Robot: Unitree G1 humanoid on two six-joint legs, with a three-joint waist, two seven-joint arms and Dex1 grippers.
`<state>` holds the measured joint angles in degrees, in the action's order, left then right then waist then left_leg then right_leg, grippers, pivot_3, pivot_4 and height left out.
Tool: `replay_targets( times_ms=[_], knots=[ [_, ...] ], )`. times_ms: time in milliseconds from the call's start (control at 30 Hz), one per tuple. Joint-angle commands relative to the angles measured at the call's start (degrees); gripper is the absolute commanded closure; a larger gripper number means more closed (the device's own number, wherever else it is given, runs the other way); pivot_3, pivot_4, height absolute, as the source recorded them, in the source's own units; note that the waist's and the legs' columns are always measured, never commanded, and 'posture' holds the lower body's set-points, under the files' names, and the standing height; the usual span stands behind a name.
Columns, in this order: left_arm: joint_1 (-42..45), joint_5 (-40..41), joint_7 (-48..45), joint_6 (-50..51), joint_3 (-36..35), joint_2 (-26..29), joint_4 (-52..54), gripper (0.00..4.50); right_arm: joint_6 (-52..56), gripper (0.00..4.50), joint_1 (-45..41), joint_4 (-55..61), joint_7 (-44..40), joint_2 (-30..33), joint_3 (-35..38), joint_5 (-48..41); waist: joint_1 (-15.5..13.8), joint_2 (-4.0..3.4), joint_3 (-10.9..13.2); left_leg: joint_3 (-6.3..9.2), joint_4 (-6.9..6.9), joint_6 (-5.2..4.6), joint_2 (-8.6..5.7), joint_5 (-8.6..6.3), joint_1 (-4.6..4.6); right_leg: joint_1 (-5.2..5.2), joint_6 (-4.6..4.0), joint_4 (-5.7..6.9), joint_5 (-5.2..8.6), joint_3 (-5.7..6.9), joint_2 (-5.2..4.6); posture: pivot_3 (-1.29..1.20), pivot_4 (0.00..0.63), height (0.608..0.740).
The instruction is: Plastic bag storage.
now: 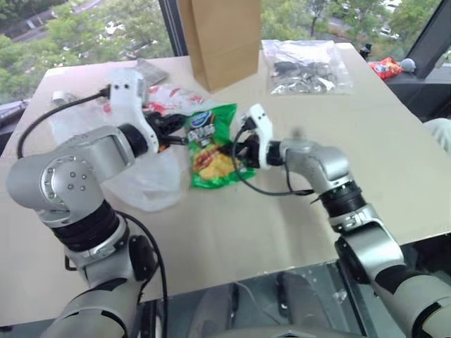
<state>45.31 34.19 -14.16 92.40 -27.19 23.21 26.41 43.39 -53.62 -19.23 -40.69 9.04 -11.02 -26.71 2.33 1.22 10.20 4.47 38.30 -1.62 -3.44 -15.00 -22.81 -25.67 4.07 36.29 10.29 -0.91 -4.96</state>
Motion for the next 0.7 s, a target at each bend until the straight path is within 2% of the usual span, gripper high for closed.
replay_targets(
  times_ms=[33,167,333,467,600,700],
  knots=[
    [3.8,4.2,0.4,0.1,-0.1,-1.9,1.6,4.50,3.8,4.48,-0.8,7.9,-6.8,4.0,1.8,-3.8,0.0,0.00,0.0,0.01,0.00,0.00,0.00,0.00,-0.01,0.00,0.00,-0.01,0.00,0.01,0.00,0.00,0.150,0.740],
    [4.2,4.7,1.8,0.1,0.5,-3.7,1.4,4.50,10.2,4.48,1.3,15.0,-9.8,4.8,2.2,-9.1,0.4,-0.01,0.0,-0.03,-0.02,0.00,0.02,0.00,0.01,-0.01,0.00,-0.03,0.00,-0.07,0.02,0.00,0.150,0.740],
    [2.7,6.4,1.5,0.1,1.0,-5.1,2.8,4.50,11.4,4.48,3.3,15.3,-7.3,1.0,1.4,-8.9,0.2,0.00,0.0,0.00,0.01,0.00,0.03,0.00,0.05,-0.01,0.00,0.08,0.00,-0.10,0.04,0.00,0.150,0.740],
    [0.5,9.3,0.9,0.1,1.1,-4.9,4.6,4.50,8.8,4.48,3.3,9.5,-6.0,-2.8,0.8,-6.3,0.0,0.00,0.0,0.01,0.06,0.00,-0.02,0.00,0.05,-0.01,0.00,0.13,0.00,-0.12,0.01,0.00,0.150,0.740],
    [-2.9,12.7,1.3,0.1,0.7,-4.6,6.1,4.50,0.1,4.48,-1.6,-6.5,1.9,-9.6,6.2,-2.8,0.1,-0.01,0.0,0.00,0.06,0.02,-0.03,0.01,0.07,-0.02,-0.01,0.15,-0.01,-0.14,0.01,0.00,0.150,0.740],
    [-5.4,14.8,2.3,0.1,0.5,-4.3,7.1,4.50,-6.8,4.48,-5.7,-16.3,3.3,-13.2,9.7,-2.0,0.1,-0.01,0.0,-0.02,0.04,0.04,-0.01,0.02,0.09,-0.04,-0.02,0.17,-0.01,-0.18,0.04,0.00,0.150,0.740]
  ],
)
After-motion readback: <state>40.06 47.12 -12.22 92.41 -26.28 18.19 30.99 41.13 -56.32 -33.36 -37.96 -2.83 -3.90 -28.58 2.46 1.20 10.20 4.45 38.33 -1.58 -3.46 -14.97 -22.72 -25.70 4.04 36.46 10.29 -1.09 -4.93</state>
